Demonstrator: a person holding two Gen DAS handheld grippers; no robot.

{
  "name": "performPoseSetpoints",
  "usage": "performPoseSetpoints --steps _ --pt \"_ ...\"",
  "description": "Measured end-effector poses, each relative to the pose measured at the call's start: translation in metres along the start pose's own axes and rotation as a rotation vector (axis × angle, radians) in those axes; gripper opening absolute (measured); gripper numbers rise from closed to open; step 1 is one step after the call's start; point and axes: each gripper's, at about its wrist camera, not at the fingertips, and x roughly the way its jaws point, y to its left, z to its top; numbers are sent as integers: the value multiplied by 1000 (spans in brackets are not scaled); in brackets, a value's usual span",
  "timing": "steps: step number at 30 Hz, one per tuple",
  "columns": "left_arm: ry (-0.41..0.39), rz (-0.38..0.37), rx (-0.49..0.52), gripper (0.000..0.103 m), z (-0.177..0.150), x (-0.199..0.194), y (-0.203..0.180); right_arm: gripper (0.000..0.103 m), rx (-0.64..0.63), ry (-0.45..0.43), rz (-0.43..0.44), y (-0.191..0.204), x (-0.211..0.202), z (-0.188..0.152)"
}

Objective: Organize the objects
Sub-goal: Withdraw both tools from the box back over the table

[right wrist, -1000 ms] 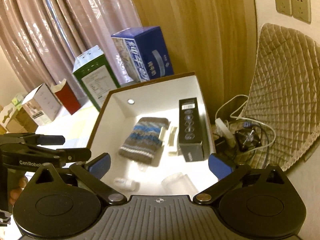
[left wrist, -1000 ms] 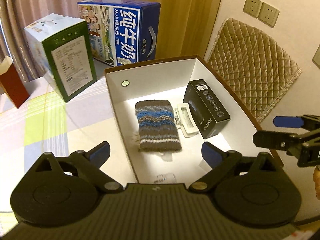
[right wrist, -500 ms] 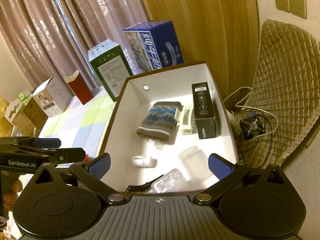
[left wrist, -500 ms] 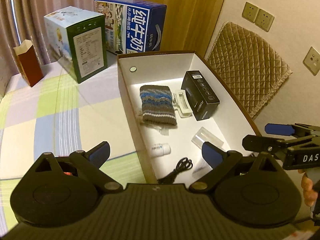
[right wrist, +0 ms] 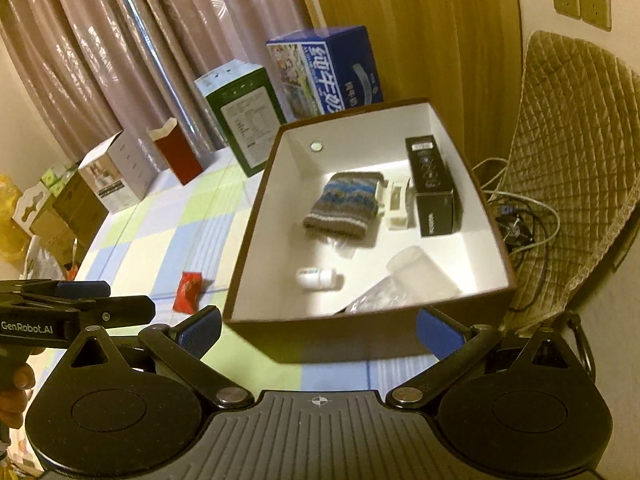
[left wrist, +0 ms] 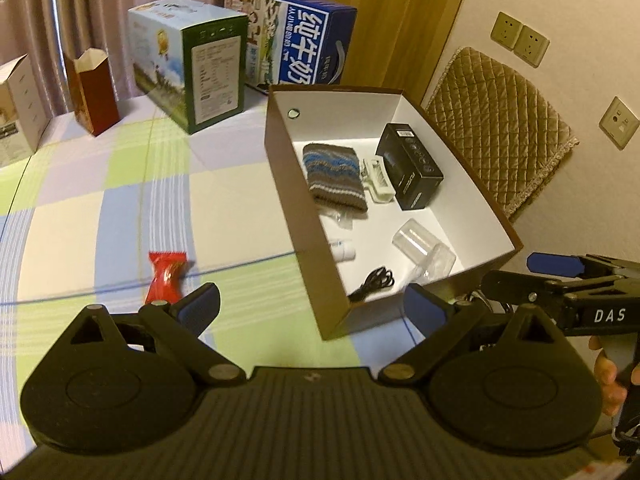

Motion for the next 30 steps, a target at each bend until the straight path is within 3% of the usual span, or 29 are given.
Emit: performPoseSetpoints --steps 14,30 --pt "12 31 -53 97 -44 -34 38 101 -37 87 53 52 15 -36" --pt "81 144 -198 97 -98 -53 111 101 -111 215 101 107 64 -68"
